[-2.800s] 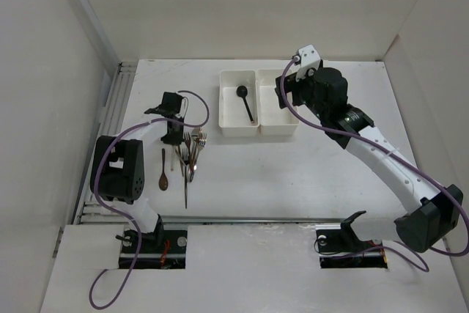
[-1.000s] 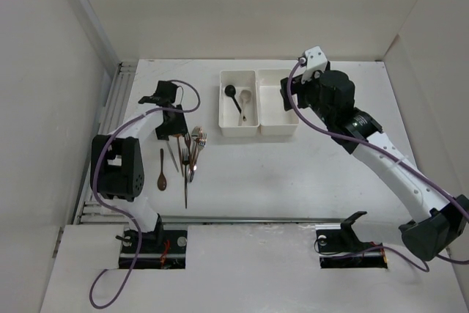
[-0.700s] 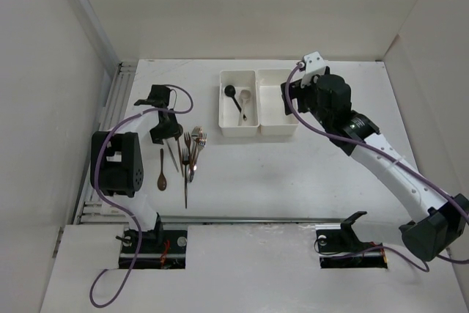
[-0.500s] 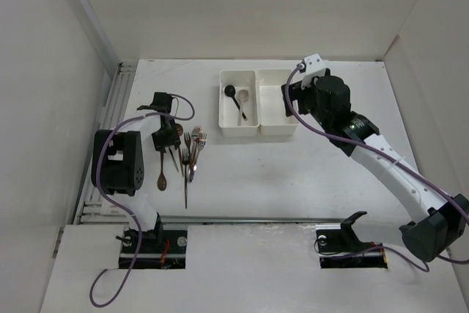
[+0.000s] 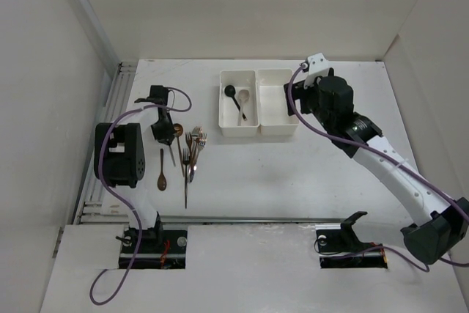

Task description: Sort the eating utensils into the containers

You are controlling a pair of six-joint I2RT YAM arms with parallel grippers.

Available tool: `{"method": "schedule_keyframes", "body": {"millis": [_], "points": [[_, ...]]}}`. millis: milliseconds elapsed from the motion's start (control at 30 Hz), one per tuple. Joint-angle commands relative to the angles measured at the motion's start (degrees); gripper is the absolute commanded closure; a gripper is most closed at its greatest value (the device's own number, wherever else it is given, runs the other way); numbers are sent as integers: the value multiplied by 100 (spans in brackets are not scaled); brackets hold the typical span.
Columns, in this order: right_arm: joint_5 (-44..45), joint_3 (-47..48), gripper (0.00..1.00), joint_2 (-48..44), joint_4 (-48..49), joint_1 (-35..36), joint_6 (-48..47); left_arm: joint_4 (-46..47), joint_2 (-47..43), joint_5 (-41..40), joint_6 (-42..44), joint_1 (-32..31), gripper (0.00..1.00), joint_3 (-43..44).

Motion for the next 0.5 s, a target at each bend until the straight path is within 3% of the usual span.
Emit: {"method": "schedule_keyframes", "body": {"millis": [0, 200, 267, 367, 467], "points": [[111, 211, 8, -226, 57, 44, -12, -402, -103, 232, -131, 90, 100, 596], [58, 325, 8, -173, 57, 44, -12, -658, -350, 549, -183, 90, 100, 2397], [58, 194, 8, -112, 57, -34, 214, -317, -516, 549, -184, -286, 100, 2838], [-318, -263, 7, -112, 205, -718, 785, 306, -447, 811, -17, -822, 100, 3110], [-864, -983, 7, -558, 592, -1650, 1577, 519, 34, 1725, -17, -1157, 100, 3487]]}}
